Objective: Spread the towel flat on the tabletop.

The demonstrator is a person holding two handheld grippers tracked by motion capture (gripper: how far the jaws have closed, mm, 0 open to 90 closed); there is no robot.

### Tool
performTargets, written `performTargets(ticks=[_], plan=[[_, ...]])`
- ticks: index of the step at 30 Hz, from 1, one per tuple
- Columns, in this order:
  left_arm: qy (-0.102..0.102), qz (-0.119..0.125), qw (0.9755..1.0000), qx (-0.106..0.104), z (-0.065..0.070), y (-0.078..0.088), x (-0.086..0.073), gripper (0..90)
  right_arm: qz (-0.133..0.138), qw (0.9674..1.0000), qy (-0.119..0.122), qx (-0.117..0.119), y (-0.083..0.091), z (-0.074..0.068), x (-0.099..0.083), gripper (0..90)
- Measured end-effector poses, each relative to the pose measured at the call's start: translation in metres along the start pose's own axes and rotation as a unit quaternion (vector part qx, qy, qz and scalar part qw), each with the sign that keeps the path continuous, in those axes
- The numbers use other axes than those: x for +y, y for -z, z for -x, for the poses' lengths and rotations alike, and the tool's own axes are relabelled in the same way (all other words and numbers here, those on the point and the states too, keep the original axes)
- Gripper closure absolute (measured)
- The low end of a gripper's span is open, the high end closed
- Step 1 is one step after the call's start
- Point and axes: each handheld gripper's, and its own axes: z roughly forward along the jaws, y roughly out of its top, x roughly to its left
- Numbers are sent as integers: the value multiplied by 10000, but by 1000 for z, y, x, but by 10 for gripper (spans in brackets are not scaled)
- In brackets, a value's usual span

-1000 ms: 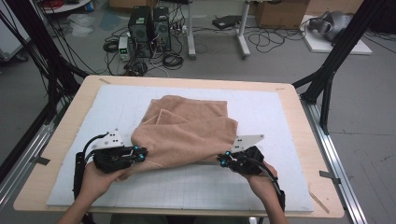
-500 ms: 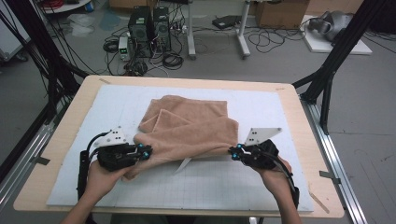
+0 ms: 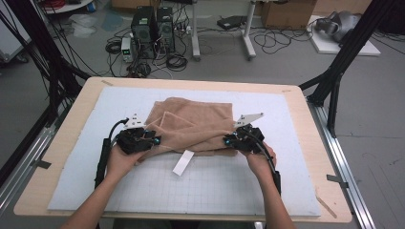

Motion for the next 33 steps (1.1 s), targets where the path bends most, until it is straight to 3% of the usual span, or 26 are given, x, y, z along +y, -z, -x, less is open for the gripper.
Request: performTargets(ticks=[2,4,8,13,17,19,22,23,25,29,33], plan=[[-79,55,9999,-136,5,9,1,559,70,9999,110,-34,7,-5,0,751],[-291,15,9994,-173,13,17,0,500,163,9996,234,-69,15,-12,-2,727],[-646,-44,9977,-181,23,30,-9,479,354,9984,430,-52,27,-27,-10,708],[-538,-159,9984,-71,14,31,-19,480,471,9970,584,178,25,-45,-21,637],[-517,-448,9976,-79,8,16,-21,515,258,9965,692,390,6,-52,-23,578],[-562,-651,9962,-98,7,7,-22,575,160,9967,697,396,-3,-52,-22,599],[-595,-807,9949,-113,6,1,-23,706,6,9963,697,500,-13,-50,-23,753],[-584,-780,9952,-129,6,2,-23,747,-30,9958,703,587,-14,-49,-24,812],[-594,-713,9956,-147,6,6,-23,783,-39,9952,718,660,-12,-49,-25,841],[-657,-530,9963,-176,13,18,-21,800,-32,9943,743,759,-2,-49,-26,851],[-773,-277,9962,-285,29,36,-20,802,114,9944,728,755,16,-51,-28,852]])
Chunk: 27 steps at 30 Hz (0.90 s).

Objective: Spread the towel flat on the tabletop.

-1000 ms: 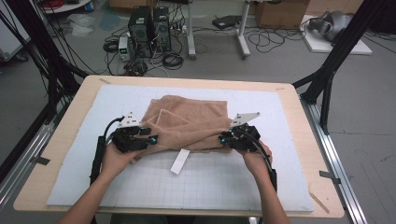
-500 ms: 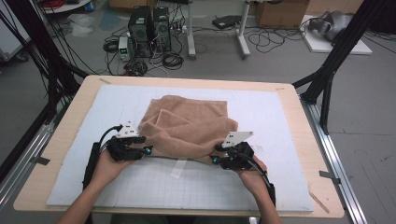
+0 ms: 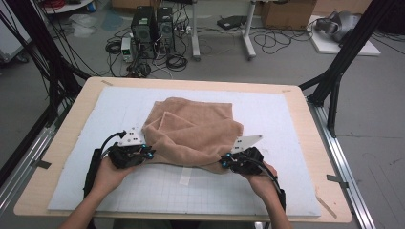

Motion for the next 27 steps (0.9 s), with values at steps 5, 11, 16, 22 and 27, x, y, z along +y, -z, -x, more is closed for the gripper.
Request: performTargets(ticks=[5,11,16,22,27], plan=[[-86,338,9990,-289,25,23,8,803,218,9997,27,-103,34,-8,-2,853],[-240,673,9944,-784,56,40,18,801,385,9987,161,-297,78,-11,6,853],[-102,580,9958,-698,46,27,16,799,230,9993,51,-297,79,7,18,850],[475,462,9978,-39,0,-9,12,798,-13,9975,-472,-526,23,48,26,841],[1186,436,9917,244,-37,-36,14,782,-174,9928,-840,-841,-7,73,29,735]])
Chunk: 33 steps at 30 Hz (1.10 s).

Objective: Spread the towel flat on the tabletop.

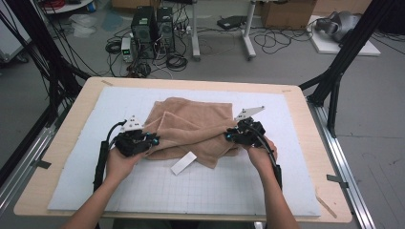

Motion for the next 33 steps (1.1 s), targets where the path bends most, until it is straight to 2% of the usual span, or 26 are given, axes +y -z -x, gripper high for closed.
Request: performTargets(ticks=[1,3,5,8,12,13,15,21,24,26,28,30,33], plan=[[93,-80,9999,4,-4,-4,2,781,32,10000,-38,-9,-1,1,1,716],[12,-166,9998,82,-5,-9,4,774,180,9998,34,-13,4,-2,2,692],[-30,-244,9996,163,-5,-12,5,761,313,9994,166,-15,14,-9,4,672],[51,-315,9993,211,-8,-14,6,748,436,9984,369,-1,26,-24,6,657],[129,-366,9989,258,-11,-16,6,746,521,9969,594,63,29,-42,6,627],[130,-373,9989,267,-10,-15,6,746,513,9965,647,109,26,-46,5,617],[119,-382,9988,292,-10,-16,6,746,313,9967,744,78,14,-52,2,590],[130,-422,9987,268,-12,-18,5,740,24,9984,538,200,-27,-52,-4,537],[77,-455,9987,230,-13,-18,4,696,-160,9983,547,121,-41,-51,-4,578],[60,-447,9988,206,-14,-17,4,682,-176,9982,555,129,-45,-50,-5,686],[13,-442,9989,125,-14,-16,5,730,-192,9976,632,182,-44,-50,-4,788],[-105,-425,9990,122,-11,-13,6,777,-177,9971,703,224,-40,-51,-3,810],[-136,-333,9994,-22,-7,-4,8,811,-90,9970,685,350,-30,-50,-5,811]])
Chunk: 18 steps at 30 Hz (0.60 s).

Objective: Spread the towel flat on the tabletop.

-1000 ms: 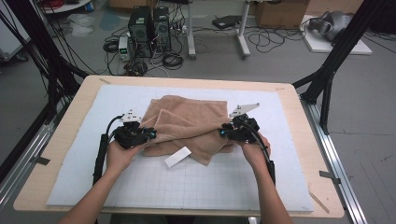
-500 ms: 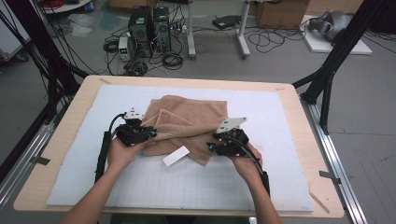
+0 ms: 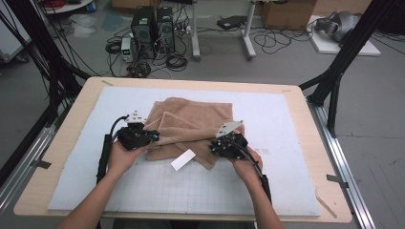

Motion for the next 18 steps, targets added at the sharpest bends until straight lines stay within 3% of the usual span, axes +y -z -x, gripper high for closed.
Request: performTargets(ticks=[6,10,14,16,18], plan=[[-251,221,9990,-286,18,30,1,827,226,9990,283,270,35,-7,-4,812],[-176,496,9975,-477,29,49,-1,834,453,9971,447,419,58,-17,-9,811],[-168,621,9960,-622,39,62,-4,841,609,9951,545,557,81,-28,-16,811],[-312,632,9956,-625,46,69,-6,842,676,9942,614,569,91,-34,-18,826],[-315,669,9947,-716,52,75,-9,843,788,9926,672,632,102,-39,-20,829]])
